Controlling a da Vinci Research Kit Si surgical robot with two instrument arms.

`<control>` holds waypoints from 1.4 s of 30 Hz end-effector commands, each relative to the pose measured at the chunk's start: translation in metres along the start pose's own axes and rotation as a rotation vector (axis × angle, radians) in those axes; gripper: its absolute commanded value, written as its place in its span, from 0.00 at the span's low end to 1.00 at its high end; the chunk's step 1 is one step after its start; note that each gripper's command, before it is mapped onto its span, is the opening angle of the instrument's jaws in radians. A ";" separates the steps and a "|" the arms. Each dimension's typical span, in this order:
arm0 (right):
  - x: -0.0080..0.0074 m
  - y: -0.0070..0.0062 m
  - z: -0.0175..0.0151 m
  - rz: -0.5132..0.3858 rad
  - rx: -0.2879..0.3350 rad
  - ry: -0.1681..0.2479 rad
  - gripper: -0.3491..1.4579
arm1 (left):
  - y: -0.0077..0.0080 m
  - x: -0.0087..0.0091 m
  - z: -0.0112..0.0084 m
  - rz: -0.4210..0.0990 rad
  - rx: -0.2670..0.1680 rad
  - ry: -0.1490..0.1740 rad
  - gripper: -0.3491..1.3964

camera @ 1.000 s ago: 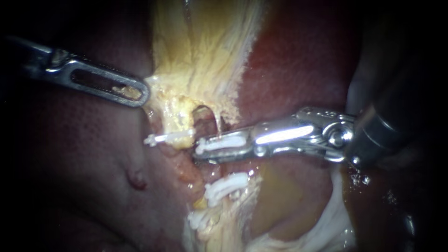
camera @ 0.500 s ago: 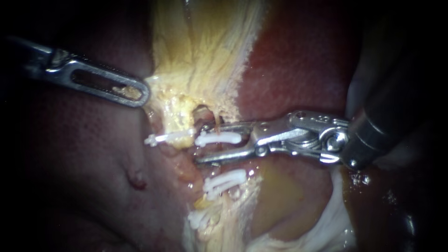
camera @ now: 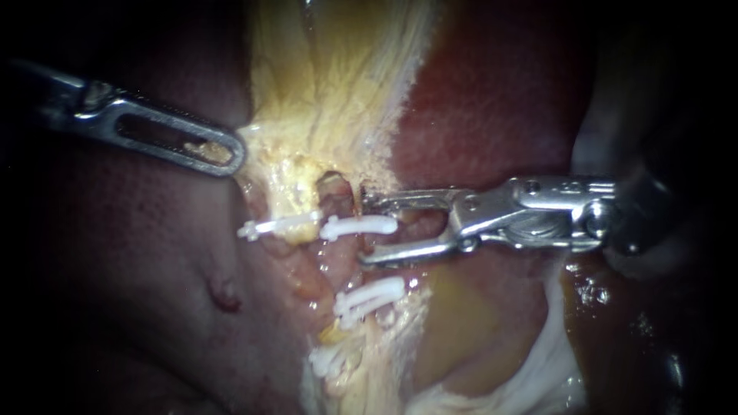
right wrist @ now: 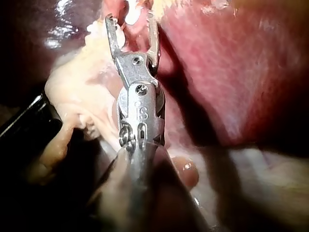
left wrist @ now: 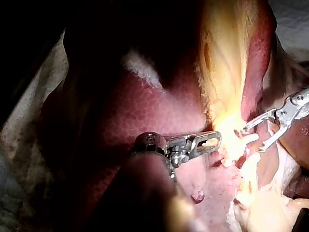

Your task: Going back third clip right tube

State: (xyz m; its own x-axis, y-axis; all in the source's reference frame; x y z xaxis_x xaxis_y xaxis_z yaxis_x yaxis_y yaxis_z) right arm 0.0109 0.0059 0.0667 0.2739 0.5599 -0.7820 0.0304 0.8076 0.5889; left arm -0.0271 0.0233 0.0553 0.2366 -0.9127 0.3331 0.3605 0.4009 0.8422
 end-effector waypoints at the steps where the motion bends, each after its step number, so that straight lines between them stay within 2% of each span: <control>1: 0.0002 -0.0001 -0.0006 -0.011 -0.001 0.000 0.47 | 0.0000 0.0000 0.0000 0.000 0.001 0.000 0.00; 7: 0.0012 -0.0011 -0.0039 -0.073 -0.012 -0.001 0.47 | 0.0000 0.0000 0.0000 0.000 0.001 0.000 0.00; 18: 0.0010 -0.0023 -0.0062 -0.111 0.004 -0.003 0.47 | 0.0003 -0.0001 0.0005 0.000 -0.001 -0.001 0.00; 25: 0.0008 -0.0025 -0.0074 -0.118 0.010 -0.003 0.47 | 0.0010 0.0004 0.0027 0.004 -0.007 -0.004 0.00; 35: 0.0007 -0.0028 -0.0081 -0.124 0.014 -0.003 0.47 | 0.0020 0.0016 0.0078 0.015 0.011 0.009 0.00; 42: 0.0008 -0.0029 -0.0083 -0.124 0.014 -0.003 0.47 | 0.0021 0.0019 0.0090 0.018 0.015 0.013 0.00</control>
State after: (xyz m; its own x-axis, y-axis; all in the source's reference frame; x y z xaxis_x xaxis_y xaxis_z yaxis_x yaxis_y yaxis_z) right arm 0.0031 0.0055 0.0627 0.2700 0.4555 -0.8483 0.0778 0.8678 0.4908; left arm -0.0341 0.0217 0.0616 0.2548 -0.9039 0.3436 0.3411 0.4165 0.8427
